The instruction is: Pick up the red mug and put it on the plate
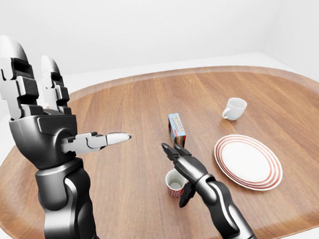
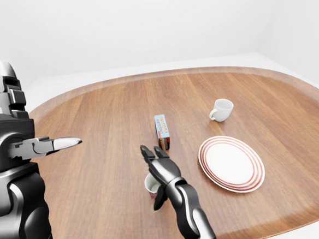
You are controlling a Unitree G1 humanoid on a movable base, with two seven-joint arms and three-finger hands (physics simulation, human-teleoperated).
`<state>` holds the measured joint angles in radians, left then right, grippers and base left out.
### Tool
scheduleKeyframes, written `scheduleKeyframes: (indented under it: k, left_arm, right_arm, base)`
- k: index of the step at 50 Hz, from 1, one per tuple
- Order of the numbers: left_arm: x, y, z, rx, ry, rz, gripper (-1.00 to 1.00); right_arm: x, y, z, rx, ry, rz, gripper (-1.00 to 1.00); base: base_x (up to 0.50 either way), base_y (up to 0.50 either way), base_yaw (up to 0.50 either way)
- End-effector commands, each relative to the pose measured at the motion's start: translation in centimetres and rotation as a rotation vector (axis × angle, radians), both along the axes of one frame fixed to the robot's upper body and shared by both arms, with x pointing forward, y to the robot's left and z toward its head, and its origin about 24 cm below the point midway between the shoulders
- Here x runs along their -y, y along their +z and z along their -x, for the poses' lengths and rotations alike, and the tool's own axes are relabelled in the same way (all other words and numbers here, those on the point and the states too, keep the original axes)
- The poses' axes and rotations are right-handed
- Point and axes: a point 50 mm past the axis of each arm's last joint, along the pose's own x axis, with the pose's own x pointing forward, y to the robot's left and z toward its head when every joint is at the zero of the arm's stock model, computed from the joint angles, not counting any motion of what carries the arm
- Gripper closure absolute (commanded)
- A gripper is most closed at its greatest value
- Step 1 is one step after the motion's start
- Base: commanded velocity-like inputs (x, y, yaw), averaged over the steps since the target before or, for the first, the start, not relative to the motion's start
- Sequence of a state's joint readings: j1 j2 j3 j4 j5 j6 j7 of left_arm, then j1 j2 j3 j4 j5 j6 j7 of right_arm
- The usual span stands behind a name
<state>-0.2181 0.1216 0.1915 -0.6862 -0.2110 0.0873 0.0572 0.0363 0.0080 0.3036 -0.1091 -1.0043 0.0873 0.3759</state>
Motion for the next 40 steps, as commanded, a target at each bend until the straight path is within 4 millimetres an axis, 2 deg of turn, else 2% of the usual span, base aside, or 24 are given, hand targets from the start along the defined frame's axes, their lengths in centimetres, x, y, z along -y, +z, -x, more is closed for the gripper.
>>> scheduleKeyframes:
  k: [1, 40]
  left_arm:
    - [0.0, 0.0, 0.1, 0.000, 0.001, -0.001, -1.00]
    - [-0.2, 0.2, 0.1, 0.011, 0.000, 0.005, -1.00]
  right_arm:
    - [0.2, -0.6, -0.4, -0.015, -0.020, 0.012, -1.00]
    - [-0.2, -1.7, -1.6, -0.060, -0.019, 0.024, -1.00]
  base:
    - [0.00, 0.00, 0.00]
    - [0.00, 0.00, 0.00]
